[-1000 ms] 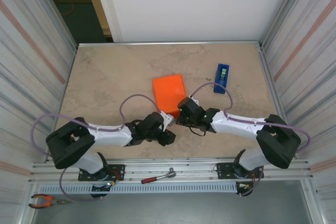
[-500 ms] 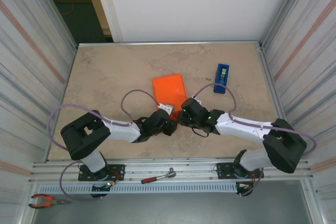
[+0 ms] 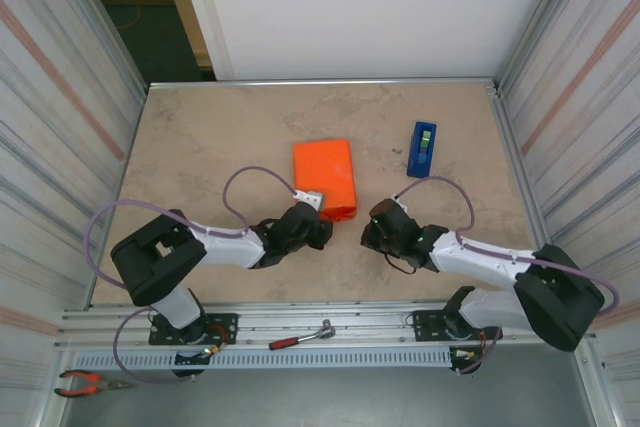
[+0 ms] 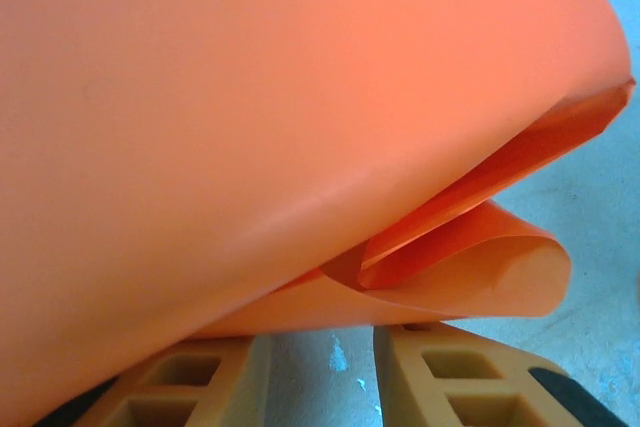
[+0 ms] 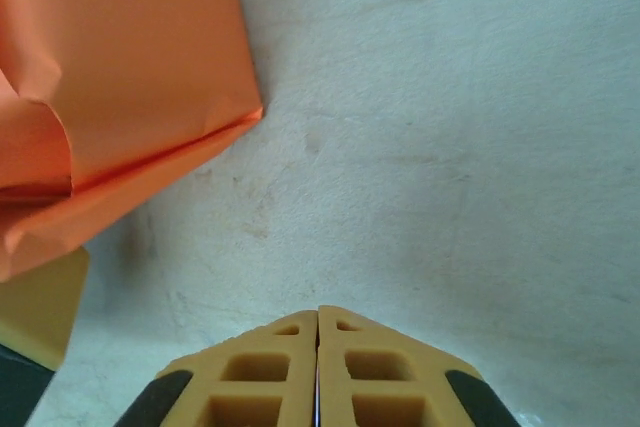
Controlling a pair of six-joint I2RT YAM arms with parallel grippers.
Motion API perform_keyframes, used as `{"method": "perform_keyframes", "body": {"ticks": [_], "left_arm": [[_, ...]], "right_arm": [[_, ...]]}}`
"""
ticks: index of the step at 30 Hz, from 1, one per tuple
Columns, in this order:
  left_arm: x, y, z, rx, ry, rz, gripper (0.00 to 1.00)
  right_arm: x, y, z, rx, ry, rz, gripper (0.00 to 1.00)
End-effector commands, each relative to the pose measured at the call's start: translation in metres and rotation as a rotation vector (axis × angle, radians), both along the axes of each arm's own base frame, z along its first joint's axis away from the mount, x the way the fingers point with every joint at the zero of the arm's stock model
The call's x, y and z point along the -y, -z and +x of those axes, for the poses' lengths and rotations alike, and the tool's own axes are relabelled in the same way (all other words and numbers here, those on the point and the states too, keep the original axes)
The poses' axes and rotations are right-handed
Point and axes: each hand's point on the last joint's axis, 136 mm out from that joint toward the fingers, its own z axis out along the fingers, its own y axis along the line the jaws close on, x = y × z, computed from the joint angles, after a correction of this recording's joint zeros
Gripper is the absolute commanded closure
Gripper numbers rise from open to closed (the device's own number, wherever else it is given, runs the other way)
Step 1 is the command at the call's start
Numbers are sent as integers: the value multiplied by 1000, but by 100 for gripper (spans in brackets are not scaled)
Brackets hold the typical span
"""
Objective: Wrap the gift box in paper
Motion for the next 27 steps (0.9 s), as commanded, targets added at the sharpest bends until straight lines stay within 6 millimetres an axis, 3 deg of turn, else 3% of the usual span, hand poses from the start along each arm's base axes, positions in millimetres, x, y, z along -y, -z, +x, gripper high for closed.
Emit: {"method": "perform_keyframes", "body": {"ticks": [1,8,13,19,27], "left_arm": [[2,-22,12,37,-32,-37,66],[0,-23,12,37,-32,-32,66],[-2,-24,12,40,-29,-26,66],[-3,-27,11,28,-18,-34,66],[-26,-67,9,5,48,-83,59]], "right_arm": [[-23,-1,8,43,-40,51,100],[-59,13,16,52,-88,68,100],[-68,17,31,58,-72,84,100],[-72,8,58,59,-78,115,100],[-83,-2,72,43,-134,135,100]]}}
